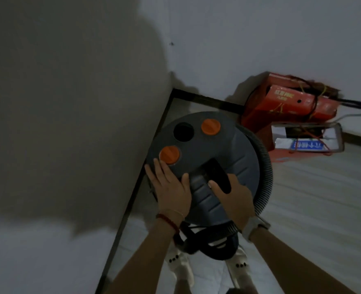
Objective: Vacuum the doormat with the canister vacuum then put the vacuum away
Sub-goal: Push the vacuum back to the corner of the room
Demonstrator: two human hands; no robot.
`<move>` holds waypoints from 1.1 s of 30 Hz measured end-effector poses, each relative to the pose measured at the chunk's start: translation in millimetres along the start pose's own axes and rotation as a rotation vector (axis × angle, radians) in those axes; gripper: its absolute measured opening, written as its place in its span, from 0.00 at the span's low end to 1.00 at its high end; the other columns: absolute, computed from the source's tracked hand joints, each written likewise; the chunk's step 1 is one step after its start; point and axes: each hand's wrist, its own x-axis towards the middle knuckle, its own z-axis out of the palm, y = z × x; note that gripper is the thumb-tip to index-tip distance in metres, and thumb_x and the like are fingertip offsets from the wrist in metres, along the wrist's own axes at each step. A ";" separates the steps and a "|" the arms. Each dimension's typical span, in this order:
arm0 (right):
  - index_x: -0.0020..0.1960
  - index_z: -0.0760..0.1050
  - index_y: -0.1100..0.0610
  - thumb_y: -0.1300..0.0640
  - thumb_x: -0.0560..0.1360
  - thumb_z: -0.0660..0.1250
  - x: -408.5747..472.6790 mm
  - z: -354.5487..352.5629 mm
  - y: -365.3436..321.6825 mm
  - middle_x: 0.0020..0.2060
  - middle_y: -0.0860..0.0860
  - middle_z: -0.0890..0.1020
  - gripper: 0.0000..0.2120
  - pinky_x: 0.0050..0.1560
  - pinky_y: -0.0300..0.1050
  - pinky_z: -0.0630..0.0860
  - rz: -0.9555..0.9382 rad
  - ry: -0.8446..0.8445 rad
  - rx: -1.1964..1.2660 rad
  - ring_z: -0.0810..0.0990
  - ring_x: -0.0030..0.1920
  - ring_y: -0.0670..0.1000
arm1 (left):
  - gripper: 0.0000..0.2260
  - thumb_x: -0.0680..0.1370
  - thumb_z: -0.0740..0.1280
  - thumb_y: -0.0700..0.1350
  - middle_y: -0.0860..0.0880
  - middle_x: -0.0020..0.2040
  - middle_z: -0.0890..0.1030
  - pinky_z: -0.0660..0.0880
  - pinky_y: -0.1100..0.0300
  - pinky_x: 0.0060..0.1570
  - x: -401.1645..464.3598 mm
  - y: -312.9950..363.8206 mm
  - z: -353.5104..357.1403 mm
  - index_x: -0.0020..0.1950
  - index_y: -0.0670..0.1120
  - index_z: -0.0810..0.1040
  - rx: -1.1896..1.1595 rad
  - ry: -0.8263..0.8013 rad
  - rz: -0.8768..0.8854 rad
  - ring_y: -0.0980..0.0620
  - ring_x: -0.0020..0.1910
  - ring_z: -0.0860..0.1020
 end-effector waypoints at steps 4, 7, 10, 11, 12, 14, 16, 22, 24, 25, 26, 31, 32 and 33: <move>0.54 0.72 0.58 0.46 0.74 0.65 -15.3 10.6 -2.8 0.42 0.52 0.78 0.16 0.44 0.50 0.76 0.097 0.096 0.112 0.79 0.45 0.58 | 0.32 0.81 0.45 0.56 0.27 0.62 0.71 0.70 0.29 0.53 16.2 -6.9 -6.3 0.64 0.26 0.64 0.168 -0.014 0.181 0.31 0.66 0.60; 0.55 0.71 0.58 0.47 0.75 0.65 -19.7 22.6 -11.4 0.44 0.51 0.78 0.16 0.44 0.46 0.74 0.142 0.177 0.212 0.79 0.47 0.56 | 0.34 0.78 0.50 0.57 0.29 0.71 0.59 0.55 0.35 0.70 34.0 -5.4 -19.9 0.70 0.28 0.57 0.191 -0.111 0.262 0.27 0.71 0.53; 0.52 0.69 0.58 0.47 0.75 0.64 -9.9 33.7 -27.0 0.40 0.51 0.78 0.16 0.39 0.47 0.74 0.148 0.221 0.239 0.80 0.43 0.57 | 0.34 0.79 0.50 0.56 0.37 0.76 0.44 0.39 0.46 0.74 62.6 -7.8 -33.0 0.74 0.34 0.43 0.256 -0.151 0.315 0.36 0.74 0.39; 0.52 0.69 0.58 0.46 0.75 0.64 -3.1 37.5 -33.2 0.40 0.52 0.79 0.16 0.39 0.49 0.76 0.145 0.230 0.244 0.80 0.42 0.57 | 0.34 0.79 0.48 0.57 0.38 0.76 0.42 0.38 0.47 0.74 73.9 -8.2 -37.3 0.74 0.35 0.42 0.284 -0.149 0.331 0.37 0.74 0.38; 0.53 0.69 0.59 0.45 0.75 0.64 4.4 41.2 -39.4 0.41 0.54 0.80 0.17 0.41 0.52 0.77 0.142 0.242 0.256 0.80 0.42 0.57 | 0.34 0.79 0.48 0.57 0.39 0.76 0.41 0.38 0.48 0.74 85.5 -7.4 -42.4 0.74 0.35 0.41 0.309 -0.156 0.337 0.38 0.75 0.38; 0.54 0.69 0.59 0.45 0.75 0.63 20.6 45.7 -53.3 0.43 0.56 0.81 0.18 0.42 0.55 0.77 0.137 0.255 0.302 0.80 0.42 0.58 | 0.32 0.81 0.51 0.54 0.41 0.76 0.39 0.38 0.51 0.73 108.3 -0.8 -54.2 0.74 0.36 0.40 0.351 -0.188 0.326 0.40 0.75 0.36; 0.55 0.68 0.59 0.44 0.75 0.63 39.5 47.7 -67.2 0.43 0.57 0.81 0.19 0.41 0.56 0.77 0.156 0.239 0.360 0.80 0.41 0.59 | 0.31 0.81 0.51 0.52 0.42 0.76 0.38 0.39 0.52 0.73 132.1 8.0 -66.9 0.75 0.37 0.39 0.399 -0.226 0.323 0.41 0.75 0.36; 0.56 0.67 0.57 0.43 0.75 0.62 108.1 42.0 -101.0 0.45 0.57 0.81 0.19 0.42 0.57 0.78 0.222 0.244 0.423 0.80 0.43 0.59 | 0.30 0.82 0.51 0.50 0.43 0.76 0.38 0.40 0.51 0.73 206.2 40.4 -86.5 0.75 0.39 0.39 0.417 -0.248 0.337 0.43 0.75 0.37; 0.55 0.67 0.58 0.43 0.75 0.61 130.1 36.7 -108.8 0.44 0.57 0.81 0.19 0.41 0.57 0.78 0.221 0.243 0.413 0.80 0.42 0.59 | 0.29 0.82 0.52 0.50 0.43 0.77 0.38 0.40 0.51 0.73 227.7 49.4 -86.8 0.75 0.39 0.40 0.401 -0.226 0.344 0.43 0.75 0.37; 0.54 0.66 0.58 0.43 0.76 0.61 140.5 32.9 -112.2 0.44 0.57 0.81 0.18 0.41 0.56 0.78 0.222 0.241 0.405 0.80 0.42 0.59 | 0.29 0.82 0.52 0.50 0.44 0.77 0.38 0.40 0.51 0.73 238.1 54.4 -87.0 0.75 0.39 0.40 0.381 -0.222 0.342 0.44 0.75 0.37; 0.54 0.66 0.58 0.44 0.76 0.61 151.1 29.3 -114.3 0.44 0.57 0.80 0.18 0.42 0.57 0.78 0.214 0.250 0.403 0.80 0.42 0.59 | 0.29 0.82 0.52 0.50 0.44 0.77 0.38 0.41 0.51 0.73 248.0 59.5 -87.7 0.75 0.40 0.40 0.363 -0.220 0.339 0.45 0.75 0.37; 0.52 0.65 0.58 0.44 0.76 0.61 194.8 9.1 -127.9 0.44 0.57 0.80 0.17 0.44 0.55 0.78 0.221 0.240 0.403 0.80 0.44 0.59 | 0.29 0.82 0.51 0.51 0.45 0.77 0.38 0.41 0.49 0.73 291.3 83.4 -93.4 0.76 0.41 0.39 0.351 -0.231 0.345 0.45 0.75 0.36; 0.51 0.64 0.58 0.44 0.76 0.61 201.8 7.1 -129.2 0.43 0.57 0.80 0.17 0.43 0.55 0.78 0.219 0.239 0.401 0.80 0.43 0.60 | 0.29 0.82 0.51 0.51 0.45 0.77 0.38 0.41 0.50 0.73 298.4 86.8 -93.9 0.75 0.40 0.39 0.349 -0.230 0.351 0.45 0.75 0.36; 0.50 0.63 0.57 0.44 0.76 0.61 206.8 4.9 -131.7 0.42 0.57 0.80 0.16 0.42 0.55 0.78 0.229 0.230 0.388 0.80 0.43 0.59 | 0.29 0.82 0.51 0.51 0.45 0.77 0.38 0.40 0.51 0.73 304.1 89.4 -94.6 0.75 0.40 0.39 0.345 -0.231 0.357 0.45 0.75 0.36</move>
